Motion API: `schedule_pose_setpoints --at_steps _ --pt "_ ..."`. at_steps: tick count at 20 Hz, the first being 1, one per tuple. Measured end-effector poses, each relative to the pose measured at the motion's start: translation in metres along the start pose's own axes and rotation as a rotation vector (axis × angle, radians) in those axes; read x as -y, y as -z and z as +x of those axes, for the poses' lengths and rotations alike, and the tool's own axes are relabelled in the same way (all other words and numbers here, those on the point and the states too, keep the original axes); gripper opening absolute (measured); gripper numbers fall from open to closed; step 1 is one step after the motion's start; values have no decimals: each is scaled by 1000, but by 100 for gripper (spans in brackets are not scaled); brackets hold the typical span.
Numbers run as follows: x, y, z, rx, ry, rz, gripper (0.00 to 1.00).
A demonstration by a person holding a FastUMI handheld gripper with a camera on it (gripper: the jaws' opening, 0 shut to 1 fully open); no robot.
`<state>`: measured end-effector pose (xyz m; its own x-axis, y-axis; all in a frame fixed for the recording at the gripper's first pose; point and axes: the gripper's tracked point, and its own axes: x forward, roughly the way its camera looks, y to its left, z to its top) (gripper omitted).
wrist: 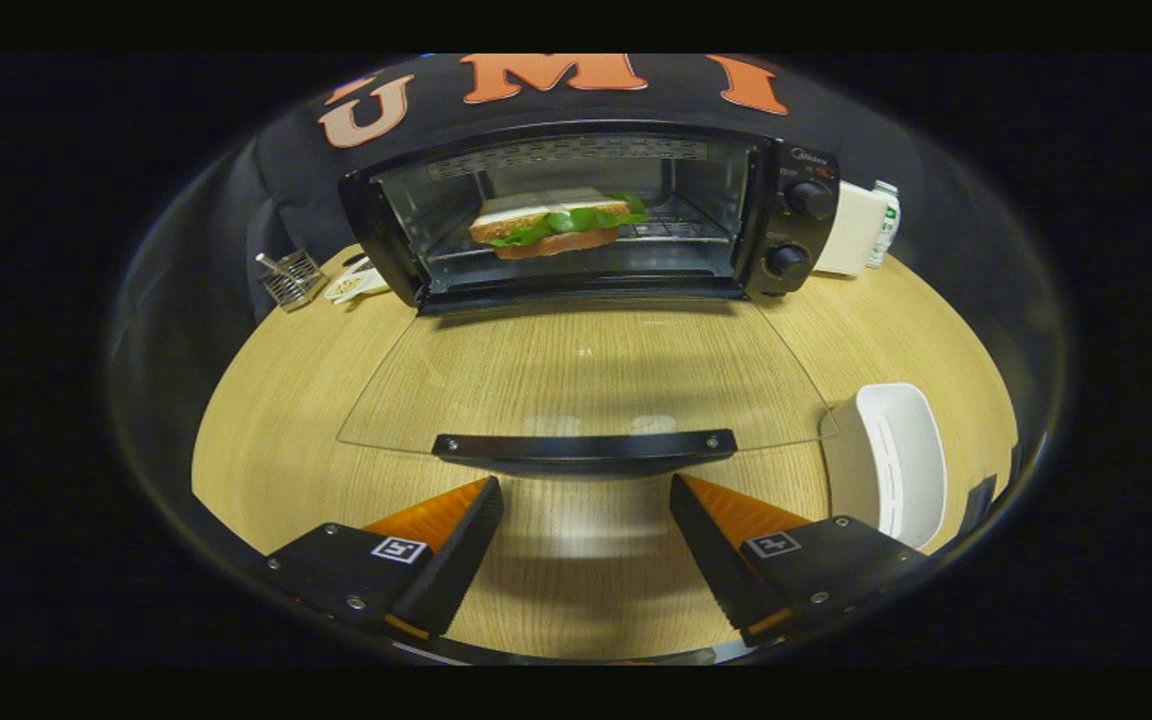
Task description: Open the toaster oven, put the food inside, and close the toaster oven door.
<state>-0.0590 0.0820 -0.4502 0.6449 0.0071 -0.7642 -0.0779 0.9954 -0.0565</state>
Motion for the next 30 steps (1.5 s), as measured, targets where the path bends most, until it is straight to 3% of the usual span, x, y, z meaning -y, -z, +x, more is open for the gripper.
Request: schedule_pose_setpoints --at_steps 13,22,30 --pt "-6 -38 -37 60 -43 -2 99" --pt "-14 -118 -64 198 -49 18 99" --pt "-18 -177 -55 287 -25 23 99"
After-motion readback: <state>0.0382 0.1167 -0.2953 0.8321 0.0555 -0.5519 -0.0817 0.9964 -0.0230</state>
